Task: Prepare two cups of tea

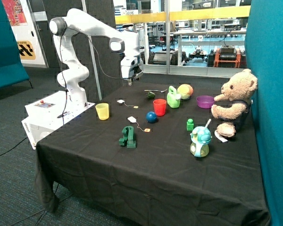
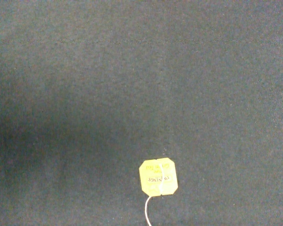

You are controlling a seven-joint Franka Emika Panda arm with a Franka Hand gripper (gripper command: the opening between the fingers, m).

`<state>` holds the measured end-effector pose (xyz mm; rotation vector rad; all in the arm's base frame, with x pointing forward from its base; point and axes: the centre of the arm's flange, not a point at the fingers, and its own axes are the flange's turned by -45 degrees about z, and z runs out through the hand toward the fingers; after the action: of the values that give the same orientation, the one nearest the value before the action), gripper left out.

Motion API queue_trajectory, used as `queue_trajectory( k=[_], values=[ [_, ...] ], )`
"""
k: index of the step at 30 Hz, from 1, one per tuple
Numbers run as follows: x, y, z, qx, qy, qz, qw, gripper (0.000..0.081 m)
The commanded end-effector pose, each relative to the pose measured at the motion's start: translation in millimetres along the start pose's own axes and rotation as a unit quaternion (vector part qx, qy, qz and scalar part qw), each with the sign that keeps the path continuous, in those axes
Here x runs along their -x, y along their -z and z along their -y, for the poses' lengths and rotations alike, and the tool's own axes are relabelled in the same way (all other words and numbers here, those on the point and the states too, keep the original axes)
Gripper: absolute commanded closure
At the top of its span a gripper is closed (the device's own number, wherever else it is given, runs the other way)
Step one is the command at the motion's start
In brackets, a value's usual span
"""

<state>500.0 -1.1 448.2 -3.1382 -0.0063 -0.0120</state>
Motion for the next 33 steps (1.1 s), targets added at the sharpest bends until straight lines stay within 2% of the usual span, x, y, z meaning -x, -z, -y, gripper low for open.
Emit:
queue_trajectory(
  k=[1,2,3,4,5,6,8,12,22,33],
  values=[
    [0.0,1.8,1.1,0.00189,-0.052,0.0037,0.9986,0.0],
    [2.1,-0.9,-6.0,0.00195,-0.068,0.0037,0.9977,0.0],
    [3.2,-2.3,-9.9,0.00195,-0.068,0.0037,0.9977,0.0],
    [3.8,-3.1,-12.1,0.00196,-0.069,0.0037,0.9976,0.025],
    [4.4,-4.0,-14.3,0.00196,-0.071,0.0037,0.9975,0.0464],
    [4.9,-4.8,-16.6,0.00197,-0.073,0.0037,0.9973,0.0573],
    [5.8,-6.2,-21.5,0.00199,-0.078,0.0037,0.997,0.0649],
    [7.9,-8.9,-32.2,0.00203,-0.088,0.0037,0.9961,0.0679],
    [10.8,-18.4,-63.8,0.0021,-0.109,0.0036,0.994,0.0667],
    [14.0,-46.7,-97.4,0.00218,-0.13,0.0036,0.9915,0.0614]
  ],
)
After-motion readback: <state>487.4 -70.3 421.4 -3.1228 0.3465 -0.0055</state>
